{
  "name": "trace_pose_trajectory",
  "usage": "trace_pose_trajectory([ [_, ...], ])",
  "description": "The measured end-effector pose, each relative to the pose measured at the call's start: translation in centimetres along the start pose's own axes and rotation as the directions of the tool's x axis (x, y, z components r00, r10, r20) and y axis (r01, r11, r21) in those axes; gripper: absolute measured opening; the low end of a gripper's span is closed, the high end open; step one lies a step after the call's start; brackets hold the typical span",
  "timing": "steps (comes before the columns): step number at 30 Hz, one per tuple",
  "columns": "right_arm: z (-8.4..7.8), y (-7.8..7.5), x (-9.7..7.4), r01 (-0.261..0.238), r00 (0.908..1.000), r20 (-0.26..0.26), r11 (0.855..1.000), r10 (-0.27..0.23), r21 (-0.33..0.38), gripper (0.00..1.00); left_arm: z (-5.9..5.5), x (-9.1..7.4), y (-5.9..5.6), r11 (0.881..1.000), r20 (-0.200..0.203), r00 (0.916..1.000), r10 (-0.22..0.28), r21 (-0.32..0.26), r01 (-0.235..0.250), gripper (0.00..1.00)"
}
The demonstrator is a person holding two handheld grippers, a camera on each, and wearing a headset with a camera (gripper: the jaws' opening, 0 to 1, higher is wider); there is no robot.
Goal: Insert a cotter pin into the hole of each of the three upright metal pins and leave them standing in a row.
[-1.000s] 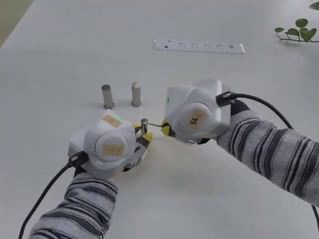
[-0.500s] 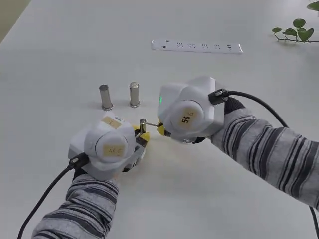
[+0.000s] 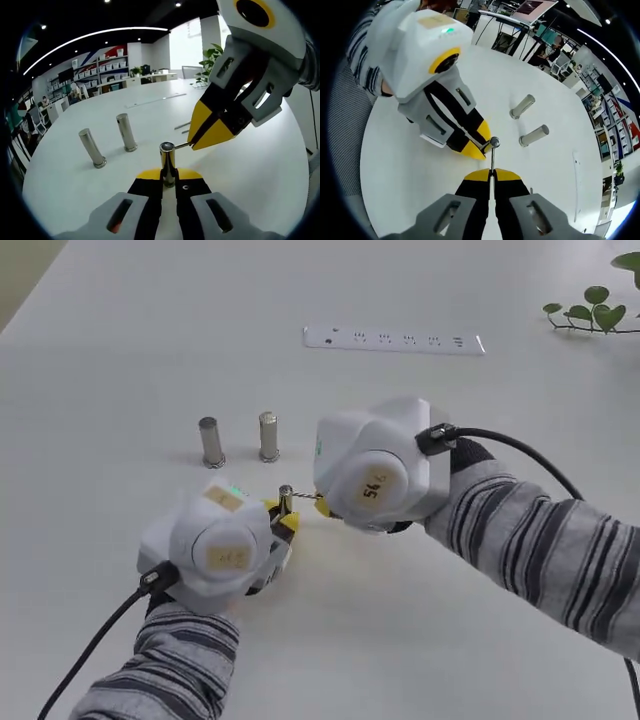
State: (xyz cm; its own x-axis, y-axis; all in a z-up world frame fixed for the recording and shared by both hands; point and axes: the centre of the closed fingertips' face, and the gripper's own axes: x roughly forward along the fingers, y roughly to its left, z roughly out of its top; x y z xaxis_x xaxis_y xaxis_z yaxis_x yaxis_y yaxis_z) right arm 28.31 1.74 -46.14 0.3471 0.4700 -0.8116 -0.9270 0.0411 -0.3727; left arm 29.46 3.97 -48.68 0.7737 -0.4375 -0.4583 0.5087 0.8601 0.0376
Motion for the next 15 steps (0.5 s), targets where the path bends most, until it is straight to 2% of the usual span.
trace_pose_trajectory([
  [5, 0.13, 0.12, -0.07, 0.000, 0.9996, 0.028, 1.000, 0.000, -0.001, 0.00, 0.03, 0.06, 0.04, 1.000, 0.002, 1.0000, 0.003, -0.004, -0.003, 0.05],
  [13, 0.13, -0.24, 0.07, 0.007, 0.9993, 0.036, 1.000, -0.007, 0.002, 0.00, 0.00, 0.07, 0.10, 1.000, 0.002, 1.0000, 0.010, -0.003, -0.010, 0.05],
  [15, 0.86, 0.12, 0.12, -0.008, 0.9961, 0.088, 1.000, 0.006, 0.024, 0.00, 0.01, 0.13, -0.01, 1.000, 0.003, 1.0000, 0.008, 0.001, -0.008, 0.05],
])
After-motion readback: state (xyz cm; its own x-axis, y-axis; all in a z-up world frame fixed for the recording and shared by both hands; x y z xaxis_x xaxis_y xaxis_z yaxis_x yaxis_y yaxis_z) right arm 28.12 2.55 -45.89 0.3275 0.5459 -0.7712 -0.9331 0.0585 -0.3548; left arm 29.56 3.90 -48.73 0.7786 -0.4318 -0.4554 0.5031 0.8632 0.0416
